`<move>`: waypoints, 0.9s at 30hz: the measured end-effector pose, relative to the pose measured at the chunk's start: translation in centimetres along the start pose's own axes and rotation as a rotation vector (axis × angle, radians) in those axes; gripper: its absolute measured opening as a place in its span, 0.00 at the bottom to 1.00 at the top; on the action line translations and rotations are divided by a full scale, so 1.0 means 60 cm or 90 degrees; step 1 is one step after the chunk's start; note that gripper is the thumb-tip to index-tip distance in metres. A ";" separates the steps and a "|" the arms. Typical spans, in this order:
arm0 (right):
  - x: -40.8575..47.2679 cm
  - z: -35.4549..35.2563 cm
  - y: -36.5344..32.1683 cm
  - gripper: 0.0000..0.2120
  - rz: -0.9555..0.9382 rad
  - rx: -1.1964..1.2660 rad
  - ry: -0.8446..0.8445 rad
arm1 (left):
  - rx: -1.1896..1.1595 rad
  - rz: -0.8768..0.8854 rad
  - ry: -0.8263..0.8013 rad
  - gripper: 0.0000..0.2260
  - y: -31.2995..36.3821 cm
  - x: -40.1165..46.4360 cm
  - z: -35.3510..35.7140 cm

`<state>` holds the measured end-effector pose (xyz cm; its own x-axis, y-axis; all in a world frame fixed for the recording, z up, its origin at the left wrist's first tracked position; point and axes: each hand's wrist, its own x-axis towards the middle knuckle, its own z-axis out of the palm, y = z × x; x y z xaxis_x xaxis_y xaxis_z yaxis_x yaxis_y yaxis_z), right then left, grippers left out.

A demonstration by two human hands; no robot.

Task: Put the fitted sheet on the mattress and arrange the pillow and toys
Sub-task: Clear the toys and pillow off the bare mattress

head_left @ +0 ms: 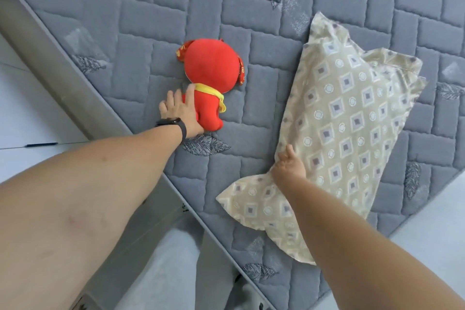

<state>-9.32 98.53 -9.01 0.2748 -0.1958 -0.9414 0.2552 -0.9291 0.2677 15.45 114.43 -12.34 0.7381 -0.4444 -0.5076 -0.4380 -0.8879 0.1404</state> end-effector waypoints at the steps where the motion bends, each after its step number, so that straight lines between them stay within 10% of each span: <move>1: -0.002 0.002 0.002 0.24 0.006 0.000 -0.007 | -0.003 0.010 -0.005 0.53 -0.002 0.012 -0.005; 6: -0.053 -0.021 0.032 0.20 -0.007 0.057 0.073 | -0.230 0.085 -0.278 0.11 0.058 -0.004 -0.113; 11: -0.170 -0.053 0.098 0.17 0.031 0.184 0.205 | -0.489 -0.044 -0.263 0.11 0.109 -0.098 -0.187; 21: -0.513 -0.141 0.215 0.21 0.121 0.409 0.454 | -0.775 0.097 -0.245 0.27 0.150 -0.319 -0.455; 27: -0.619 -0.225 0.255 0.17 0.118 0.348 0.602 | -0.940 0.180 -0.126 0.14 0.150 -0.385 -0.627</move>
<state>-3.09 95.84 32.80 0.9233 -0.2440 -0.2967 -0.2424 -0.9692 0.0426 13.79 112.22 32.64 0.5887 -0.6996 -0.4050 0.4316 -0.1516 0.8892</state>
